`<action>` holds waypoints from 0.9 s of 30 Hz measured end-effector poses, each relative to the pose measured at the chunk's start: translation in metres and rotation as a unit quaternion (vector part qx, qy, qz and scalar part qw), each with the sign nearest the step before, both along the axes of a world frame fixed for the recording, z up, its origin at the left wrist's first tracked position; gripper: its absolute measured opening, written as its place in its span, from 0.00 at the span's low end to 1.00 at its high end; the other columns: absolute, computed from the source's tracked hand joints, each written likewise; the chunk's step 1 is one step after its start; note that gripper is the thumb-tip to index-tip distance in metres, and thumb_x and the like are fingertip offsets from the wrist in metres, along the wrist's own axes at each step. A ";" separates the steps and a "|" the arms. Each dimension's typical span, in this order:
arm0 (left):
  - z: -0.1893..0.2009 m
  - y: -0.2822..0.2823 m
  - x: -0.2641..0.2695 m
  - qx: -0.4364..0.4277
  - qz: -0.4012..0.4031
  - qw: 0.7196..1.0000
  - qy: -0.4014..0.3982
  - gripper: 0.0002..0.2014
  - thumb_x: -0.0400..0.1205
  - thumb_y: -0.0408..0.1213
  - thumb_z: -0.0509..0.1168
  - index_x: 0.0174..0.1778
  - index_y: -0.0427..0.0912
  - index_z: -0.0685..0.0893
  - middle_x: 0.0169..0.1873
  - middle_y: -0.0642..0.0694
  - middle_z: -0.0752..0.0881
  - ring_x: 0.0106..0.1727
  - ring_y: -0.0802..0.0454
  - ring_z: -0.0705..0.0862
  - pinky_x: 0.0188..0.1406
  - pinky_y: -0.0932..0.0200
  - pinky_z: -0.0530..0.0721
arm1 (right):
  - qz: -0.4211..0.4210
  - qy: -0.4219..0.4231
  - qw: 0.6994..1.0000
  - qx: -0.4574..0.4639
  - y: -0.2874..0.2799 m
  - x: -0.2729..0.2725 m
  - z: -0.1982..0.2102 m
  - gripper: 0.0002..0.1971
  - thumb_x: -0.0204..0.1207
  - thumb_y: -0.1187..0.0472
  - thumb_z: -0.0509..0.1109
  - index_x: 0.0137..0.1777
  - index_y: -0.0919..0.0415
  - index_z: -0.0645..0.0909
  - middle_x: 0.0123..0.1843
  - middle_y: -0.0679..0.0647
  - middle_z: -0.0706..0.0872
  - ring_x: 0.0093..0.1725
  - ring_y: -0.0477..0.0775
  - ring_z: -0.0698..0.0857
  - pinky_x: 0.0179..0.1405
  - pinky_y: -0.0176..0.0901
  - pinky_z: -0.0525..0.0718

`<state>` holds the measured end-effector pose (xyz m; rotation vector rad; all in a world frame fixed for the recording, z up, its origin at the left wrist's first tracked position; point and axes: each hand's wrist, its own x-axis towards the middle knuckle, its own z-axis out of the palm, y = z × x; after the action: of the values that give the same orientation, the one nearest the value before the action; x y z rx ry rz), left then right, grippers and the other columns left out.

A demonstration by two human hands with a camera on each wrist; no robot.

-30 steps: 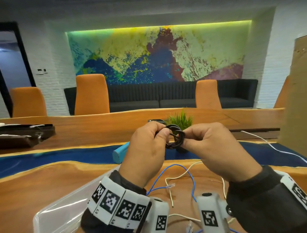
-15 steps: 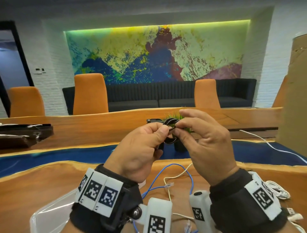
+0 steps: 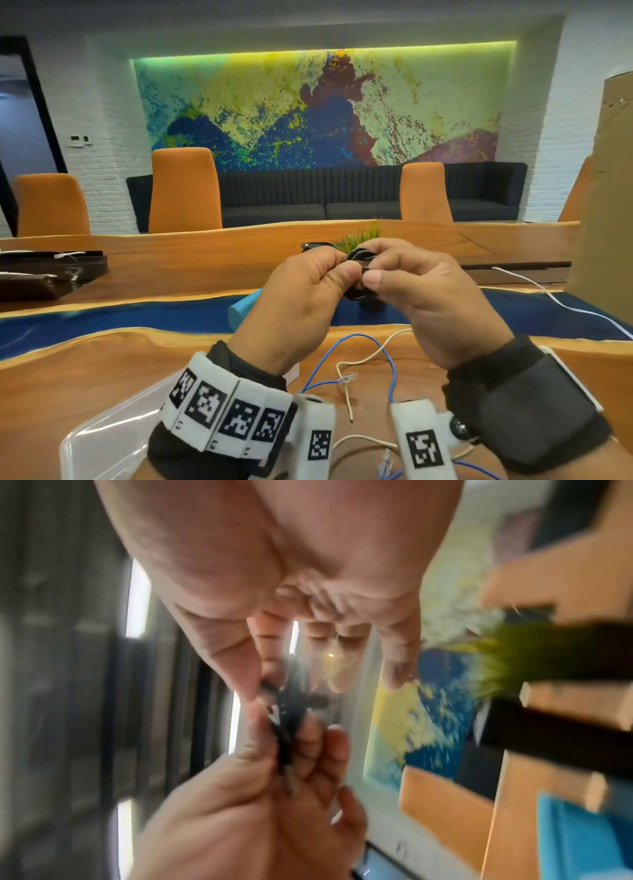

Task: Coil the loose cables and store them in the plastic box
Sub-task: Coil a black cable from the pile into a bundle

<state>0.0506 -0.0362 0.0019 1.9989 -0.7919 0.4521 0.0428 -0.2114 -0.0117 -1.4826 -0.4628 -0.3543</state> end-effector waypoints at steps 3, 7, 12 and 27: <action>-0.002 -0.003 0.001 0.073 0.052 0.994 -0.062 0.15 0.87 0.52 0.58 0.46 0.47 0.84 0.37 0.52 0.86 0.41 0.54 0.82 0.42 0.50 0.81 | 0.147 0.142 0.968 0.148 0.004 -0.001 -0.003 0.09 0.62 0.61 0.81 0.39 0.61 0.85 0.50 0.61 0.85 0.58 0.63 0.82 0.69 0.71 0.74; -0.003 -0.004 0.002 0.191 0.151 0.961 -0.133 0.18 0.84 0.55 0.49 0.46 0.49 0.79 0.41 0.53 0.84 0.48 0.45 0.79 0.48 0.42 0.78 | 0.191 0.261 0.923 0.209 0.004 -0.007 0.002 0.08 0.71 0.57 0.72 0.35 0.60 0.83 0.43 0.56 0.85 0.54 0.57 0.83 0.73 0.74 0.70; -0.003 -0.001 0.001 0.230 0.158 0.953 -0.114 0.12 0.88 0.45 0.57 0.65 0.62 0.78 0.49 0.58 0.83 0.56 0.50 0.78 0.57 0.43 0.75 | -0.106 0.061 0.966 -0.227 0.003 -0.016 0.011 0.10 0.82 0.55 0.67 0.43 0.55 0.88 0.47 0.53 0.90 0.51 0.54 0.86 0.59 0.62 0.85; -0.005 -0.005 0.007 -0.166 -0.126 0.977 0.049 0.15 0.83 0.25 0.66 0.63 0.44 0.79 0.34 0.48 0.87 0.39 0.55 0.87 0.41 0.64 0.84 | -0.075 0.059 0.993 -0.073 0.003 -0.015 0.012 0.05 0.75 0.63 0.75 0.46 0.63 0.91 0.41 0.69 0.90 0.37 0.55 0.85 0.31 0.39 0.83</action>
<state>0.0574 -0.0407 -0.0034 1.5757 -0.8343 0.3113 0.0283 -0.2087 0.0008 -1.6760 -0.2887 -0.3538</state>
